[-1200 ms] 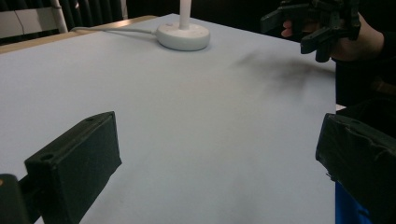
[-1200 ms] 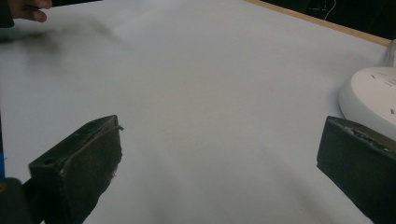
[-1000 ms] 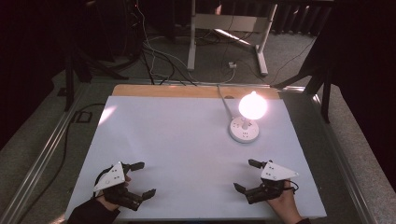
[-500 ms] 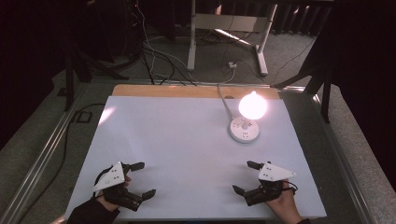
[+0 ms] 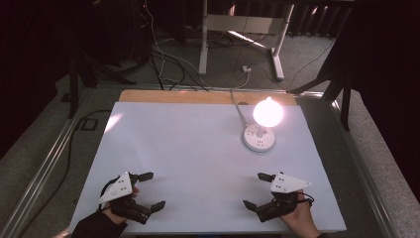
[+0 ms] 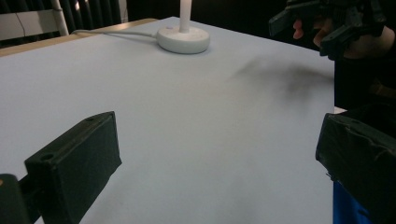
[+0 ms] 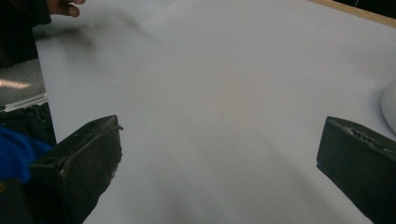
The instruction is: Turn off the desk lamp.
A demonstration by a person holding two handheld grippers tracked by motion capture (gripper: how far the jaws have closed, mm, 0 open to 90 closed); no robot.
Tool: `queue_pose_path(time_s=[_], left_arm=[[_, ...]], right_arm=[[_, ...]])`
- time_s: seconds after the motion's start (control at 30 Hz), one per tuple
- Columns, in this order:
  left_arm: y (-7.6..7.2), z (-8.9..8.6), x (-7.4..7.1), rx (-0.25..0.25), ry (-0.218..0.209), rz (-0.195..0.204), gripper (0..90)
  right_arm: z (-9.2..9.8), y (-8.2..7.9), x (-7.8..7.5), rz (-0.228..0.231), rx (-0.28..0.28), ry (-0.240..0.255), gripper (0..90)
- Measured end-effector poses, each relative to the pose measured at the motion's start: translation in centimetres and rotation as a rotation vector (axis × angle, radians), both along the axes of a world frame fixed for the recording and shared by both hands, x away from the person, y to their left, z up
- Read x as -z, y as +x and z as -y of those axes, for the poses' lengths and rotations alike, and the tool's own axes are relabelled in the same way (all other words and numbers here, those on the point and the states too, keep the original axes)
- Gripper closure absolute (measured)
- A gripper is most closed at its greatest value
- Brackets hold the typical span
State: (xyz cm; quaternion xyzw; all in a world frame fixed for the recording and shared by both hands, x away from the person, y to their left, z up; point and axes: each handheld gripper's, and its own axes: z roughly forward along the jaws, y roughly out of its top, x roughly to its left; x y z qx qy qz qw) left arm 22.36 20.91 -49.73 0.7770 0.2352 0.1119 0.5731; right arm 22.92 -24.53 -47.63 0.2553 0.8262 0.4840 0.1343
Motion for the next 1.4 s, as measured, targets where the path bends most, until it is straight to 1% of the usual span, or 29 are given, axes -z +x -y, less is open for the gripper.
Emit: queue_pose_path(time_s=[0.03, 0.07, 0.17, 0.2, 0.23, 0.33, 0.37, 0.4, 0.43, 0.47, 0.6, 0.73, 0.9, 1.07, 1.1, 1.17, 1.33, 1.4], left_arm=[[0.0, 0.0, 0.0, 0.001, -0.003, 0.000, 0.5], [0.0, 0.0, 0.0, 0.000, -0.004, -0.001, 0.5], [0.0, 0.0, 0.0, 0.000, -0.006, -0.001, 0.5], [0.0, 0.0, -0.1, 0.000, -0.007, -0.001, 0.5], [0.0, 0.0, -0.1, 0.001, -0.009, 0.000, 0.5], [-0.1, 0.0, -0.1, 0.001, -0.009, 0.000, 0.5], [0.0, -0.1, -0.1, 0.002, -0.010, -0.001, 0.5], [0.0, -0.1, -0.1, 0.001, -0.010, 0.000, 0.5], [0.0, -0.1, -0.1, 0.001, -0.013, 0.000, 0.5], [0.0, -0.1, -0.1, 0.000, -0.013, -0.001, 0.5], [0.0, -0.1, -0.1, 0.000, -0.012, 0.001, 0.5], [0.0, -0.1, -0.1, -0.001, -0.012, 0.000, 0.5], [0.0, -0.1, -0.1, 0.001, -0.011, 0.001, 0.5], [0.0, -0.1, -0.1, 0.001, -0.015, -0.002, 0.5], [0.0, -0.1, -0.1, 0.003, -0.013, 0.002, 0.5], [0.0, -0.1, -0.2, 0.003, -0.013, 0.002, 0.5], [0.0, -0.1, -0.1, 0.003, -0.013, -0.001, 0.5], [0.0, -0.1, -0.1, 0.003, -0.013, 0.000, 0.5]], right_arm=[[0.0, 0.0, 0.0, 0.000, 0.000, 0.000, 0.0], [0.0, 0.0, -0.6, 0.001, 0.000, 0.013, 0.0], [0.0, 0.2, -1.5, 0.026, 0.002, 0.010, 0.0], [0.0, 0.2, -1.5, 0.026, 0.002, 0.010, 0.0], [-0.1, 0.4, -2.1, 0.043, 0.003, 0.003, 0.0], [-0.2, 0.8, -2.9, 0.058, 0.002, 0.009, 0.0], [-0.2, 0.8, -2.9, 0.058, 0.002, 0.009, 0.0], [-0.3, 1.0, -3.4, 0.070, 0.000, 0.008, 0.0], [-0.3, 1.0, -3.4, 0.070, 0.000, 0.008, 0.0], [-0.4, 1.3, -3.8, 0.078, 0.001, 0.007, 0.0], [-0.4, 1.6, -4.3, 0.084, 0.003, 0.010, 0.0], [0.0, 2.3, -4.8, 0.090, 0.020, 0.018, 0.0], [0.5, 3.0, -4.9, 0.097, 0.043, 0.022, 0.0], [1.2, 4.1, -4.9, 0.097, 0.082, 0.024, 0.0], [1.6, 4.5, -4.9, 0.099, 0.102, 0.025, 0.0], [2.0, 4.9, -4.9, 0.103, 0.118, 0.024, 0.0], [2.9, 5.9, -4.6, 0.109, 0.180, 0.029, 0.0], [3.2, 6.3, -4.5, 0.120, 0.212, 0.032, 0.0]])
